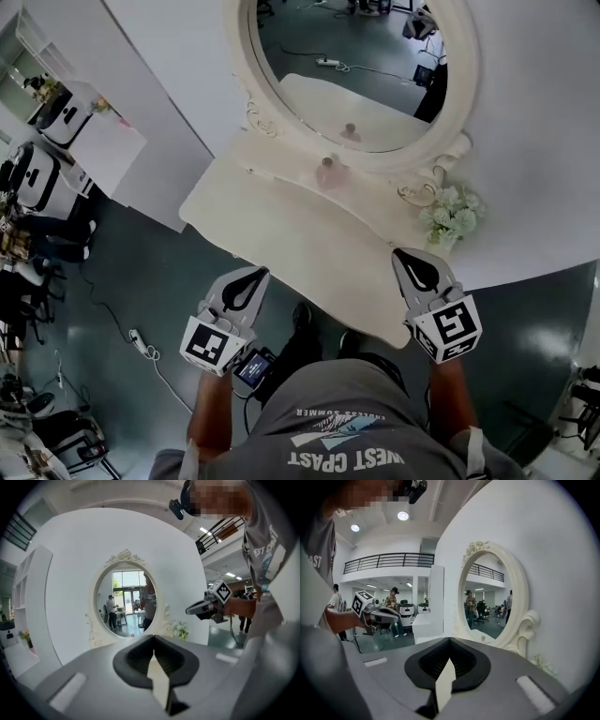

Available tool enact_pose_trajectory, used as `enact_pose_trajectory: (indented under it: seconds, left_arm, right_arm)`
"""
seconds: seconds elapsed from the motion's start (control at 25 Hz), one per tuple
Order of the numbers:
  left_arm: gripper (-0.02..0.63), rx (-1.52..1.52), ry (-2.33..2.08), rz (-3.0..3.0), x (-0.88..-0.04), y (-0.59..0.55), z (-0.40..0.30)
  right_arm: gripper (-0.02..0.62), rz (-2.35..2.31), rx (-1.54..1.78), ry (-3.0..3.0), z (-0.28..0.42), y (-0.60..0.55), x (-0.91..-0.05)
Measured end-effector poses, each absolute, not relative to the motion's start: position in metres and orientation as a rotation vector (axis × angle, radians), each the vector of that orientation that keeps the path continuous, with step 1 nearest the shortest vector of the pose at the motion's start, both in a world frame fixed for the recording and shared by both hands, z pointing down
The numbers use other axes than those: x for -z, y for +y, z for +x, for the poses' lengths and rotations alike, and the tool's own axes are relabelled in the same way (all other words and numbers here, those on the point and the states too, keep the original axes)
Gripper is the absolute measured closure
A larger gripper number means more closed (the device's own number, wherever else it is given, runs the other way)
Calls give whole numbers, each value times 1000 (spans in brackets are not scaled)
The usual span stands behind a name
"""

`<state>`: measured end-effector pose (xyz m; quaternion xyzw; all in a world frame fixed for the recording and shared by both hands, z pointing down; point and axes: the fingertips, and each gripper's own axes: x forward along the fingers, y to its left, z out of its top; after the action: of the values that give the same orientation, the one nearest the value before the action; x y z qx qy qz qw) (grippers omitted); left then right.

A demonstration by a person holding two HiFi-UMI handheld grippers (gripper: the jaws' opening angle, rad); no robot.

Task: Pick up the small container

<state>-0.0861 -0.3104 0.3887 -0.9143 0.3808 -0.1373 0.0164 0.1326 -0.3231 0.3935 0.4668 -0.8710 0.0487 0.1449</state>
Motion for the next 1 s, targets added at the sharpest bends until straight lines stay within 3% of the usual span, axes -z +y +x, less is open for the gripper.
enact_pose_trajectory:
  seconds: [1.0]
  left_arm:
    - [603, 497, 666, -3031, -483, -537, -23]
  right_arm:
    - [594, 1761, -373, -2075, 157, -366, -428]
